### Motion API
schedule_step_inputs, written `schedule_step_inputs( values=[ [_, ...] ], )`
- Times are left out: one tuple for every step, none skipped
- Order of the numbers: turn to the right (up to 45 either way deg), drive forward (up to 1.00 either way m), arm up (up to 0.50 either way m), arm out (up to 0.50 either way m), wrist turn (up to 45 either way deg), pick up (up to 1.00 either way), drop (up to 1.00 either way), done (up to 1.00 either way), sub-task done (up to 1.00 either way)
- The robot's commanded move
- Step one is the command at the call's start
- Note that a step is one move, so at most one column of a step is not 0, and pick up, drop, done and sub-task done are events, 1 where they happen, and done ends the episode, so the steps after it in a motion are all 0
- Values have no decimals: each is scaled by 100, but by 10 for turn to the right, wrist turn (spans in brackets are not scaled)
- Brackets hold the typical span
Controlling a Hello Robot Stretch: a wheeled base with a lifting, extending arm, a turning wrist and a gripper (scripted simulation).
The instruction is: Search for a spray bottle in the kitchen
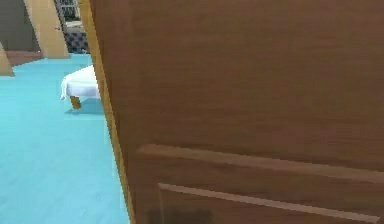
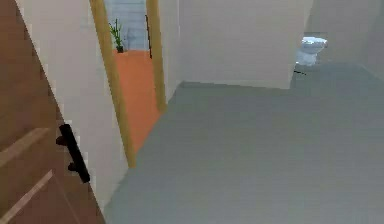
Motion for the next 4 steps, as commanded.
schedule_step_inputs(
  values=[
    [-450, 0, 0, 0, 0, 0, 0, 0, 0],
    [-300, 0, 0, 0, 0, 0, 0, 0, 0],
    [0, 40, 0, 0, 0, 0, 0, 0, 0],
    [330, 0, 0, 0, 0, 0, 0, 0, 0]
  ],
)
